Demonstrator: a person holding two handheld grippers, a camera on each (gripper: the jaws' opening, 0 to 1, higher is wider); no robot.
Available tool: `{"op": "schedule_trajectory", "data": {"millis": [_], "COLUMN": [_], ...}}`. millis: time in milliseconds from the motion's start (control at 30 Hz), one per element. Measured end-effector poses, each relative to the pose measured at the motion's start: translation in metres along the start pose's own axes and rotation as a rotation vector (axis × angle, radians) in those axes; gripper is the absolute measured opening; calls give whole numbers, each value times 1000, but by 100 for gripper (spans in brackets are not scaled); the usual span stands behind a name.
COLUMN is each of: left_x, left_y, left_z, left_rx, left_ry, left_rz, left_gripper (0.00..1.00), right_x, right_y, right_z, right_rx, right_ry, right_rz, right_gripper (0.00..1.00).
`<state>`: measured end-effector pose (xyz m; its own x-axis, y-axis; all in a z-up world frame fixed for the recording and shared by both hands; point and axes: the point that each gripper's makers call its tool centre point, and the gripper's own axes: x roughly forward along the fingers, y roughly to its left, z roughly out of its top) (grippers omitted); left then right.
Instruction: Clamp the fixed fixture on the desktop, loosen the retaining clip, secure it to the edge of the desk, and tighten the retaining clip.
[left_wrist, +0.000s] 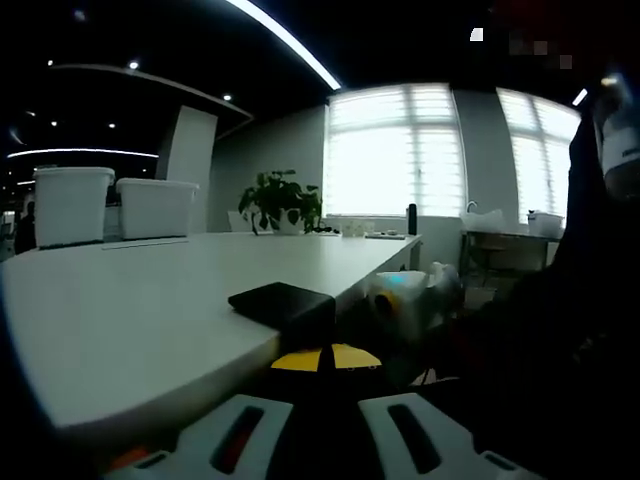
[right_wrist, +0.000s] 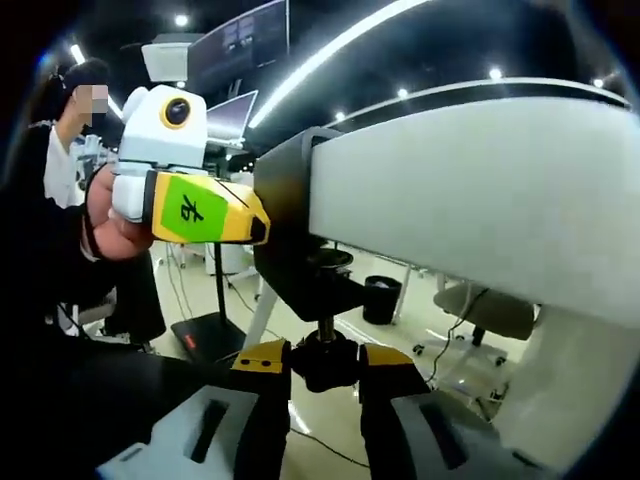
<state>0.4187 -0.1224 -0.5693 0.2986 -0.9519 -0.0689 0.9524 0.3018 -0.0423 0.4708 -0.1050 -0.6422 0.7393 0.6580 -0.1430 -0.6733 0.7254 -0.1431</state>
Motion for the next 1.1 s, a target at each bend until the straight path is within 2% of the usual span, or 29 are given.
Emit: {"op": "schedule_trajectory", "data": {"millis": [67,100,133,200,267,333,367,400,467,600,667,733,800,900,967,1033,1100], "left_x": [0,0,-1,-2,-4,-6,-7,-7,-8,-12,-12,-11,-10,-9,-9,-9,-8], "left_y": [0,0,0,0,1,3,4,4,5,10,10,8,6,7,7,7,6], "left_z": [1,2,1,1,2,0,-1,-2,-5,-12,-11,-7,-2,-2,-2,-1,1], "left_rx": [-15,-22,-20,-24,-28,-35,-43,-43,-49,-78,-76,-73,-48,-38,-35,-32,-31], "left_ry": [-6,-15,-15,-17,-23,-29,-31,-28,-26,-28,-26,-29,-34,-33,-35,-36,-44], "left_rz": [8,12,13,13,17,22,25,28,33,44,44,40,41,41,40,41,41], "left_gripper": [3,3,3,3,3,3,3,3,3,3,3,3,3,3,3,3,3], "right_x": [-2,-4,-10,-12,-14,-14,-15,-14,-13,-11,-12,-10,-8,-7,-7,-8,-9], "right_y": [-9,-10,-9,-5,1,5,9,11,10,3,-3,-5,-11,-10,-11,-12,-13], "right_z": [-3,-1,2,3,4,-3,-7,-7,-7,-8,-8,-8,-4,-2,-4,-9,-10], "right_rx": [45,74,117,121,120,171,215,257,241,275,214,243,236,247,252,293,288], "right_ry": [16,8,-10,-11,-1,39,65,56,69,73,84,78,66,69,74,75,73], "right_rz": [-104,-147,-224,-293,-371,-424,-459,-500,-547,-604,-638,-642,-662,-663,-668,-672,-673], "right_gripper": [31,33,33,35,48,60,61,61,61,57,50,46,42,41,39,37,32]}}
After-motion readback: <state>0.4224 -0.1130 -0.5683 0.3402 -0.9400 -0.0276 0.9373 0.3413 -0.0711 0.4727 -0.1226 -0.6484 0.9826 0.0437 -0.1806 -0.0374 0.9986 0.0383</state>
